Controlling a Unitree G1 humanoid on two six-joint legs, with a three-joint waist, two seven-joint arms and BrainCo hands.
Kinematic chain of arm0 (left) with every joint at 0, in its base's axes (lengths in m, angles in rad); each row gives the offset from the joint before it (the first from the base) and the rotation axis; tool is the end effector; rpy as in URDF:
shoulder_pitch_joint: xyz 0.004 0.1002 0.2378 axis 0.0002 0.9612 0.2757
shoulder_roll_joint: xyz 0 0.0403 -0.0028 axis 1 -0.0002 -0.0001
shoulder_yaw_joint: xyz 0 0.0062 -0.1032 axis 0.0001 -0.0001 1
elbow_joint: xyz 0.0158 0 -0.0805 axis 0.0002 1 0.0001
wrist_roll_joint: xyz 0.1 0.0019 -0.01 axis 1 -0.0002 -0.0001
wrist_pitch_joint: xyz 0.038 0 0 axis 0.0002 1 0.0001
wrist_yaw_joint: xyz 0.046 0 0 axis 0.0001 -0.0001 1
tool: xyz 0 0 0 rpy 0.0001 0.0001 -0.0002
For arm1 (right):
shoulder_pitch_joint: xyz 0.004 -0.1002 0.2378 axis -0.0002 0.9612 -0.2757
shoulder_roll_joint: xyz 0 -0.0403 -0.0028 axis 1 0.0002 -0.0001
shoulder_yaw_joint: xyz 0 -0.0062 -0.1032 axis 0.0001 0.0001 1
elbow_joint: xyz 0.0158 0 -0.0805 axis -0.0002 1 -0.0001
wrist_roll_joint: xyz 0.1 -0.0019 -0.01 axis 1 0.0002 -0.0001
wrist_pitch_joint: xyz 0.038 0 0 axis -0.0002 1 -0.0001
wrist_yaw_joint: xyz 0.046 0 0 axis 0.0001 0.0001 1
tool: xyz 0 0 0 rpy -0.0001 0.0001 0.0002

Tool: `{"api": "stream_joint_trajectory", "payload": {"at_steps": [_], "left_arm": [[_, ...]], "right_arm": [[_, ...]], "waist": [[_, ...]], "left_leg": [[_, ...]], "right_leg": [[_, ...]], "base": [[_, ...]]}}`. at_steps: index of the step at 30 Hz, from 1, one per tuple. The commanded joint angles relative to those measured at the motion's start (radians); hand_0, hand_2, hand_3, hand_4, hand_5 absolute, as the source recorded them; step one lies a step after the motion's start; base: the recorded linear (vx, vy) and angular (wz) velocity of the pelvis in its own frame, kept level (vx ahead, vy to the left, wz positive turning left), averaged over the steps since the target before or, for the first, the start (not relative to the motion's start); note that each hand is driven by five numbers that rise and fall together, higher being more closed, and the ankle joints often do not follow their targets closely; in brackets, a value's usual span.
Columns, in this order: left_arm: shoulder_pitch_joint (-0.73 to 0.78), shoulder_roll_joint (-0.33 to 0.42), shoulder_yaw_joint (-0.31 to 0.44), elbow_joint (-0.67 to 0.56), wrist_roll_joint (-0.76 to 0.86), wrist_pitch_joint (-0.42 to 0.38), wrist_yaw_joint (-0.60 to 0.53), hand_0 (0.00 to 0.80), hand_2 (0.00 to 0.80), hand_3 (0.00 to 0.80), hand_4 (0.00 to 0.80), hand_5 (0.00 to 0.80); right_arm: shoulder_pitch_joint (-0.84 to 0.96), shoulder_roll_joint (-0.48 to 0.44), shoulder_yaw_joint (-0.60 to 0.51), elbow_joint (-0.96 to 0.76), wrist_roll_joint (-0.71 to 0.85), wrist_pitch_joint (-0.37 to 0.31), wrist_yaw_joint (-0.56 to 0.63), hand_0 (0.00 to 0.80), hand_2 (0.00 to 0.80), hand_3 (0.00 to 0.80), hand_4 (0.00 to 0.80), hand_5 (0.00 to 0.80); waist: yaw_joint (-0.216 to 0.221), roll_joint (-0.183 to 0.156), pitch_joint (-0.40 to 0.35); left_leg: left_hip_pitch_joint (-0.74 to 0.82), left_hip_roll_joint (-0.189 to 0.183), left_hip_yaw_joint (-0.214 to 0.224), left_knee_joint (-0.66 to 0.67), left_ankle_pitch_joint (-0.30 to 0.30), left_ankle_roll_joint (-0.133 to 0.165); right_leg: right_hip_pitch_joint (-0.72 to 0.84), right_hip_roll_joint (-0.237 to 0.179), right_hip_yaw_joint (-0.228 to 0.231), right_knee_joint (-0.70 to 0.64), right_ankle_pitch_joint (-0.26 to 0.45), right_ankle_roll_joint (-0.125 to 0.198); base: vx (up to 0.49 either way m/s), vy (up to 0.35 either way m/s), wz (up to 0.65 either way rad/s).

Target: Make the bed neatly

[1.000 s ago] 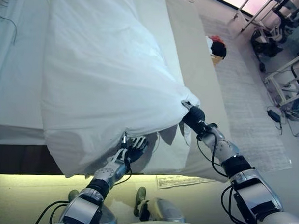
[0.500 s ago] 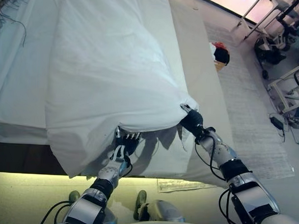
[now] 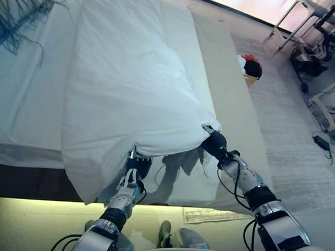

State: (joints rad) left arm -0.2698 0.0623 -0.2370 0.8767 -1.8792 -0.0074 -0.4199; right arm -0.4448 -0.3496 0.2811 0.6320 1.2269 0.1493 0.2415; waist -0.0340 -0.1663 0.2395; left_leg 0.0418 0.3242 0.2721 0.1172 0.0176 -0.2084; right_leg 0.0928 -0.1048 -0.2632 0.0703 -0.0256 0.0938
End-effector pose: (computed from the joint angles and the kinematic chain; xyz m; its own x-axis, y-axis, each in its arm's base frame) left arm 0.2111 0.1277 -0.0543 0.9686 -0.1215 -0.2168 -0.2283 -0.0902 -0.9694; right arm 0.2755 -0.1786 0.0284 0.9040 0.3845 -0.1870 -0.1338 0.6699 0.7303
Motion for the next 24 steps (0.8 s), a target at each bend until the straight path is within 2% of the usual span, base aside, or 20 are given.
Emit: {"api": "stream_joint_trajectory", "payload": {"at_steps": [1, 10, 11, 12, 16, 17, 20, 24], "left_arm": [[-0.044, -0.026, 0.022, -0.059, 0.021, -0.006, -0.034, 0.8, 0.8, 0.8, 0.8, 0.8], [-0.027, -0.02, 0.061, -0.039, 0.031, -0.043, -0.006, 0.8, 0.8, 0.8, 0.8, 0.8], [-0.025, -0.017, 0.07, -0.035, 0.031, -0.046, -0.006, 0.8, 0.8, 0.8, 0.8, 0.8], [-0.021, -0.015, 0.078, -0.03, 0.034, -0.05, -0.008, 0.8, 0.8, 0.8, 0.8, 0.8], [-0.003, 0.002, 0.125, -0.014, 0.067, -0.059, -0.015, 0.8, 0.8, 0.8, 0.8, 0.8], [0.003, 0.013, 0.142, -0.008, 0.081, -0.064, -0.018, 0.8, 0.8, 0.8, 0.8, 0.8], [0.015, 0.038, 0.184, 0.007, 0.111, -0.058, -0.02, 0.8, 0.8, 0.8, 0.8, 0.8], [0.045, 0.08, 0.27, 0.055, 0.204, -0.039, -0.029, 0.8, 0.8, 0.8, 0.8, 0.8]], "right_arm": [[-0.021, -0.057, -0.113, -0.05, 0.008, -0.042, 0.034, 0.8, 0.8, 0.8, 0.8, 0.8], [-0.003, -0.062, -0.123, 0.008, -0.082, 0.026, 0.014, 0.8, 0.8, 0.8, 0.8, 0.8], [0.002, -0.064, -0.126, 0.024, -0.109, 0.042, 0.004, 0.715, 0.715, 0.715, 0.715, 0.715], [0.008, -0.066, -0.126, 0.039, -0.133, 0.059, -0.015, 0.0, 0.0, 0.0, 0.0, 0.0], [0.058, -0.074, -0.136, 0.118, -0.215, 0.139, 0.014, 0.0, 0.0, 0.0, 0.0, 0.0], [0.081, -0.071, -0.135, 0.155, -0.272, 0.171, 0.026, 0.0, 0.0, 0.0, 0.0, 0.0], [0.121, -0.07, -0.126, 0.229, -0.391, 0.21, 0.063, 0.0, 0.0, 0.0, 0.0, 0.0], [0.198, -0.067, -0.11, 0.352, -0.562, 0.254, 0.197, 0.0, 0.0, 0.0, 0.0, 0.0]], "waist": [[0.025, 0.003, -0.069], [0.034, 0.023, -0.075], [0.036, 0.026, -0.075], [0.038, 0.029, -0.075], [0.045, 0.035, -0.077], [0.05, 0.038, -0.077], [0.059, 0.047, -0.078], [0.073, 0.065, -0.086]], "left_leg": [[0.028, 0.068, -0.019, 0.031, -0.032, -0.02], [0.041, 0.045, -0.025, 0.01, -0.027, -0.018], [0.043, 0.042, -0.027, 0.008, -0.026, -0.017], [0.045, 0.039, -0.029, 0.006, -0.026, -0.017], [0.053, 0.027, -0.036, -0.005, -0.026, -0.013], [0.056, 0.022, -0.041, -0.011, -0.026, -0.011], [0.064, 0.009, -0.049, -0.023, -0.023, -0.006], [0.079, -0.011, -0.064, -0.044, -0.021, 0.001]], "right_leg": [[-0.047, -0.053, -0.012, 0.056, 0.008, 0.077], [-0.033, -0.07, -0.025, 0.043, 0.013, 0.083], [-0.032, -0.072, -0.027, 0.042, 0.013, 0.083], [-0.029, -0.075, -0.028, 0.041, 0.013, 0.084], [-0.021, -0.084, -0.034, 0.04, 0.01, 0.087], [-0.018, -0.087, -0.036, 0.04, 0.009, 0.089], [-0.012, -0.093, -0.042, 0.038, 0.005, 0.09], [0.006, -0.106, -0.055, 0.035, -0.004, 0.091]], "base": [[-0.009, 0.046, 0.03], [-0.009, 0.075, 0.02], [0.004, 0.1, 0.02], [0.004, 0.1, 0.02], [0.004, 0.081, 0.04], [-0.002, 0.085, 0.11], [-0.005, 0.089, 0.08], [0.003, 0.12, 0.07]]}}
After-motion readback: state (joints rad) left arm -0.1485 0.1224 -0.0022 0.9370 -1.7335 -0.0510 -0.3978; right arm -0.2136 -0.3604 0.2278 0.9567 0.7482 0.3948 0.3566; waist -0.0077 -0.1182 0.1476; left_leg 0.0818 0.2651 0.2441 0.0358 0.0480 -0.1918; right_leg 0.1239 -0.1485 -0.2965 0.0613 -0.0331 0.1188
